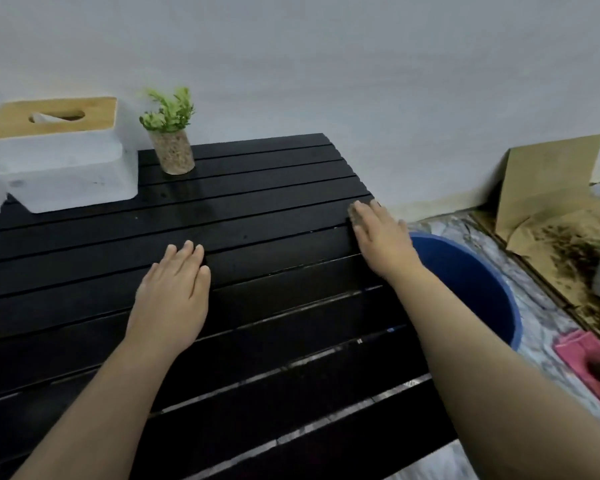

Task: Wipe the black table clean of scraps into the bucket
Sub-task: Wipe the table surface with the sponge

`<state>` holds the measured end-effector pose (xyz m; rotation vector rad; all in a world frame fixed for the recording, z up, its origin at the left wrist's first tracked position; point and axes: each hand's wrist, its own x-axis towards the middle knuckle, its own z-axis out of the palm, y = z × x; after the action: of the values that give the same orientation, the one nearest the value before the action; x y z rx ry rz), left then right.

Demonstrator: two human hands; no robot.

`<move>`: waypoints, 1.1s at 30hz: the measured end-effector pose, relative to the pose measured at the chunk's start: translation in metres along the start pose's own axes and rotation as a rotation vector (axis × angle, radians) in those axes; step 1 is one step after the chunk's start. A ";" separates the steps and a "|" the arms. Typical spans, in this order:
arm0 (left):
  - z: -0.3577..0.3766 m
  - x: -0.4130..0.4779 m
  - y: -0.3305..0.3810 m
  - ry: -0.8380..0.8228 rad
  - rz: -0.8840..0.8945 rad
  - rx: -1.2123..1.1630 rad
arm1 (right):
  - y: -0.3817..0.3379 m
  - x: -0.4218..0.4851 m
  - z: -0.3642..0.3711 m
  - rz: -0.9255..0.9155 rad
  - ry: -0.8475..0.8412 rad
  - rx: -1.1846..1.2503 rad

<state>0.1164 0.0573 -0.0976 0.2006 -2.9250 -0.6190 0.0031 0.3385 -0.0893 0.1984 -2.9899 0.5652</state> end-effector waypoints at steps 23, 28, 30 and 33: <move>-0.021 0.134 -0.036 0.047 -0.033 -0.019 | -0.148 0.070 0.089 -0.455 -0.053 -0.004; 0.000 0.167 -0.031 -0.021 0.000 0.041 | -0.080 0.140 0.053 -0.276 -0.078 0.008; 0.008 0.170 -0.034 -0.034 0.006 0.059 | -0.041 0.167 0.034 -0.048 0.001 -0.019; 0.014 0.174 -0.041 -0.038 0.010 0.030 | -0.061 0.185 0.045 0.117 0.126 -0.166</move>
<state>-0.0524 -0.0024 -0.1074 0.1797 -2.9715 -0.5849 -0.1733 0.2450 -0.0884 -0.0247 -2.9191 0.3238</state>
